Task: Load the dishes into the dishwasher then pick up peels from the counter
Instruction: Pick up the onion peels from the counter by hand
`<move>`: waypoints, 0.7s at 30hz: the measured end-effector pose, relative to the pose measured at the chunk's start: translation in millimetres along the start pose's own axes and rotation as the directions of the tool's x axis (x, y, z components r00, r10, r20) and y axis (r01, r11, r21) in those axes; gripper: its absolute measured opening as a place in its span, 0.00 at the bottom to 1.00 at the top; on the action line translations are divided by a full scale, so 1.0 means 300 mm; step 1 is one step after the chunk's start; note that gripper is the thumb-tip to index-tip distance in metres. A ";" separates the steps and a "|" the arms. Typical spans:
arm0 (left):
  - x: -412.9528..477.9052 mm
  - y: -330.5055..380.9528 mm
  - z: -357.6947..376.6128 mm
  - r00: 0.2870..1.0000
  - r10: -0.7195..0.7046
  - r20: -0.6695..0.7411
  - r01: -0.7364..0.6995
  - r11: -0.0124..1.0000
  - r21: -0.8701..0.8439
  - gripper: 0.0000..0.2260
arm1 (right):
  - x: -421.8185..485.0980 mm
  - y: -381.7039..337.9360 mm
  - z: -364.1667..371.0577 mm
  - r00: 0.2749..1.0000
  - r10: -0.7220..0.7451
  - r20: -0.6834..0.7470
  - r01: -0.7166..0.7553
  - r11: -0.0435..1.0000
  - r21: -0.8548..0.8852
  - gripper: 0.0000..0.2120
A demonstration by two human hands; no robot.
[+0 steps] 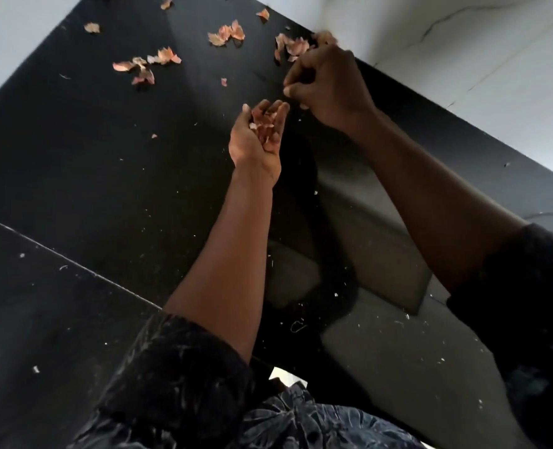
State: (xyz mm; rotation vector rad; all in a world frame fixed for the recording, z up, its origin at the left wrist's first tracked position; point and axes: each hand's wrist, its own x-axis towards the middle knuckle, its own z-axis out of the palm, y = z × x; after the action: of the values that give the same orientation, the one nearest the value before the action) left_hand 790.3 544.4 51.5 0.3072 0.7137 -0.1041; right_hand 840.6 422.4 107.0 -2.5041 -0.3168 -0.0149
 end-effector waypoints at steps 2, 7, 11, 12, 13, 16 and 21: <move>0.005 -0.001 0.003 1.000 -0.001 0.020 0.001 1.000 0.005 0.15 | 0.012 0.033 0.016 0.999 0.029 0.020 -0.028 0.999 -0.034 0.07; 0.019 -0.005 -0.006 1.000 0.001 0.027 -0.002 0.999 0.037 0.14 | 0.144 0.151 0.038 0.991 0.136 -0.017 -0.137 0.964 -0.228 0.18; 0.018 -0.003 -0.015 1.000 0.003 0.026 -0.004 0.999 0.041 0.15 | 0.258 0.227 0.015 0.983 0.173 0.065 -0.135 0.913 -0.384 0.20; 0.018 -0.003 -0.014 1.000 0.005 0.023 -0.006 0.999 0.043 0.15 | 0.277 0.243 0.014 0.979 0.168 0.118 -0.104 0.903 -0.416 0.21; 0.019 -0.004 -0.014 1.000 0.005 0.018 -0.006 0.999 0.044 0.15 | 0.290 0.261 0.014 0.972 0.162 0.172 -0.070 0.893 -0.445 0.22; 0.024 -0.006 -0.012 1.000 -0.002 0.011 0.001 0.999 0.043 0.15 | 0.285 0.301 0.030 0.962 0.122 0.244 0.003 0.889 -0.458 0.19; 0.034 -0.007 -0.001 1.000 0.004 0.012 -0.005 0.999 0.046 0.14 | 0.169 0.273 0.032 1.000 0.010 0.018 -0.001 0.888 -0.459 0.09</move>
State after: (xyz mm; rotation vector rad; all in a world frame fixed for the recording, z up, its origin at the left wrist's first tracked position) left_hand 797.3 542.5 44.2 0.3521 0.6991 -0.1180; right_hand 908.2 374.8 56.6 -2.9792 -0.3469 -0.0703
